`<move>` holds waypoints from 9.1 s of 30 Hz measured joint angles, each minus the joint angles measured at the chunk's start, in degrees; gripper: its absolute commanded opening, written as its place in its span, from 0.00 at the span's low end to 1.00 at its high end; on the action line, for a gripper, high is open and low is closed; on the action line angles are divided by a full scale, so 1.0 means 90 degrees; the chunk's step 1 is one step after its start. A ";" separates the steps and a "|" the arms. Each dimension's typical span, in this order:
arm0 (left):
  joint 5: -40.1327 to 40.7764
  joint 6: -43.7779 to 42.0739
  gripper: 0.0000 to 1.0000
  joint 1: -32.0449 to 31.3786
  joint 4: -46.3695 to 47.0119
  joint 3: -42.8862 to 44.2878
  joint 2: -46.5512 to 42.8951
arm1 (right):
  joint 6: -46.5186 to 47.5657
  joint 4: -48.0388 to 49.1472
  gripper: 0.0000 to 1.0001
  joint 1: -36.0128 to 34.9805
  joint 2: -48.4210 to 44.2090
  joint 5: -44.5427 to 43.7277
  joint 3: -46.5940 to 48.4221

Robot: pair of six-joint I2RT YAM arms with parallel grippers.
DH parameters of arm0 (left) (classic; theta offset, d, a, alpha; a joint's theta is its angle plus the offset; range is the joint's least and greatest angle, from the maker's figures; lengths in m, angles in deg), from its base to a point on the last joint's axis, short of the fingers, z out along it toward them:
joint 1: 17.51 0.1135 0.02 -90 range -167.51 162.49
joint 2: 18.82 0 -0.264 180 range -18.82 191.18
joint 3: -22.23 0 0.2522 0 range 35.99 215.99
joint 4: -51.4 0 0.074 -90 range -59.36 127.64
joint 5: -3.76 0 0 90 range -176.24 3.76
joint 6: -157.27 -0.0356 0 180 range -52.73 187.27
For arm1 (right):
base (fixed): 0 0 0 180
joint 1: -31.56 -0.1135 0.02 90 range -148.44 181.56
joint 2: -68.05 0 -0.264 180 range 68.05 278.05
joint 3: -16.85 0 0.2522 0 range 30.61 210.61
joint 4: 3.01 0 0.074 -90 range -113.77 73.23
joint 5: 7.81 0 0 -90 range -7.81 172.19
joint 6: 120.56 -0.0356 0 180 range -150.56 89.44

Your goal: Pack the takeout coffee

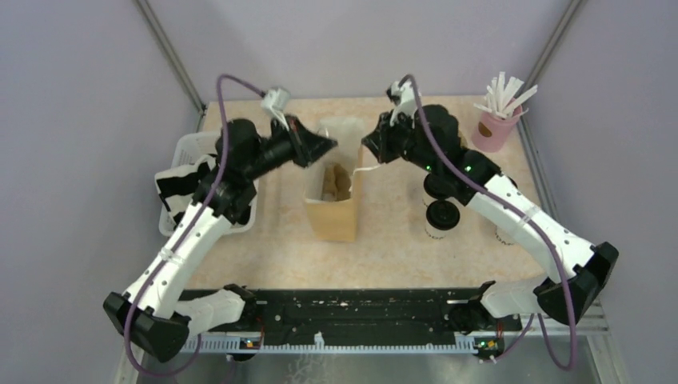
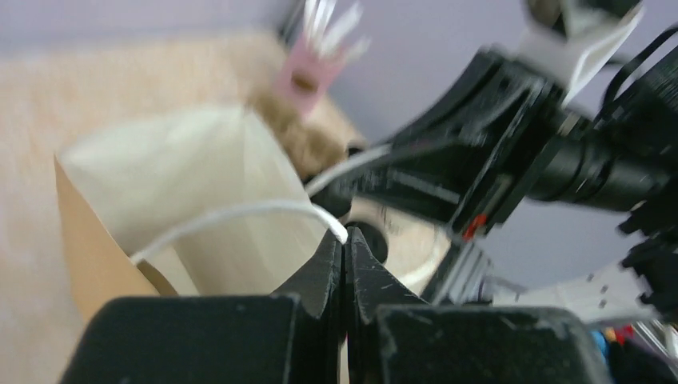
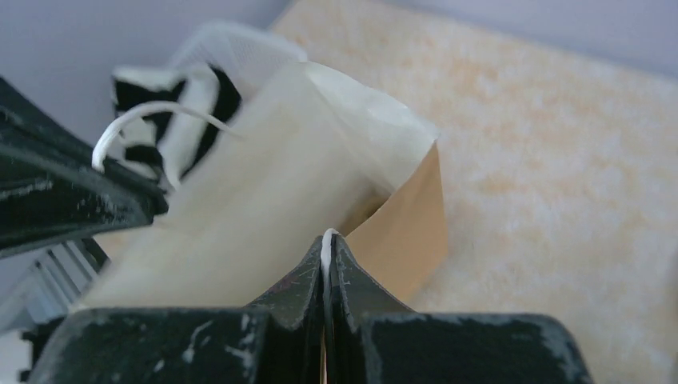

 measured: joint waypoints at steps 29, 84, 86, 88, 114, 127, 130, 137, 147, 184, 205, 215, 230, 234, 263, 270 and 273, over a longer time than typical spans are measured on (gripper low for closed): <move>-0.0039 0.0894 0.00 0.0879 -0.0435 0.3230 0.1263 | -0.1052 -0.1399 0.00 0.0058 0.0668 -0.0690 0.2535; 0.0925 0.0155 0.58 0.0991 -0.2822 0.1472 0.1054 | -0.0658 -0.0568 0.00 0.0362 -0.0274 0.0126 -0.0593; 0.0855 0.0068 0.62 0.0991 -0.2829 0.1513 0.1151 | -0.0658 -0.0610 0.00 0.0362 -0.0272 0.0134 -0.0593; 0.0806 -0.0041 0.63 0.0991 -0.2829 0.1617 0.1338 | -0.0658 -0.0651 0.00 0.0362 -0.0272 0.0143 -0.0588; 0.1885 -0.2302 0.00 0.0342 -0.3954 0.4063 0.3405 | -0.1141 -0.1987 0.88 0.0362 0.0129 -0.0515 0.0789; 0.2914 -0.3126 0.00 -0.0736 -0.2261 0.3286 0.1831 | -0.3045 -0.2548 0.92 0.0374 0.1064 -0.0216 0.1824; 0.3113 -0.3157 0.00 -0.0828 -0.2101 0.3242 0.1800 | -0.3398 -0.2297 0.70 0.0374 0.1253 -0.0287 0.1666; 0.3735 -0.3194 0.00 -0.1183 -0.1843 0.2900 0.1785 | -0.3512 -0.2356 0.28 0.0311 0.1520 -0.1166 0.1642; 0.5209 -0.3417 0.00 -0.2278 -0.1651 0.2892 0.1462 | -0.2574 -0.2900 0.00 -0.0282 0.1770 -0.2487 0.2987; 0.3543 -0.2307 0.00 -0.1654 -0.0865 0.1547 0.0610 | -0.2441 0.0903 0.00 0.1275 0.1712 0.2686 0.0369; 0.3490 -0.1350 0.00 -0.1200 -0.1144 0.1103 0.0493 | -0.0425 -0.2528 0.00 0.0520 0.1690 -0.0034 0.2603; 0.3592 -0.0015 0.00 -0.1195 -0.1768 0.3045 0.0474 | -0.0352 -0.4626 0.00 -0.0228 0.2093 -0.0629 0.6166; 0.1775 0.0636 0.00 0.0219 -0.3869 0.2671 0.2679 | -0.1484 -0.4639 0.00 0.0799 0.3194 0.0838 0.3541; 0.1744 0.0532 0.00 0.0129 -0.3009 0.2232 0.1542 | -0.1384 -0.3883 0.00 0.0525 0.2358 0.1013 0.3344; 0.1571 -0.0350 0.00 -0.0255 -0.1037 -0.0017 -0.0075 | -0.1447 -0.3942 0.71 0.0228 0.1195 -0.0418 0.2249; 0.1751 -0.0430 0.00 -0.0255 -0.1093 0.0041 0.0129 | -0.1365 -0.5319 0.81 0.0228 0.1506 -0.0726 0.3762; 0.1914 -0.0469 0.00 -0.0255 -0.1171 0.0151 0.0287 | -0.1328 -0.5540 0.81 0.0228 0.1508 -0.0714 0.4566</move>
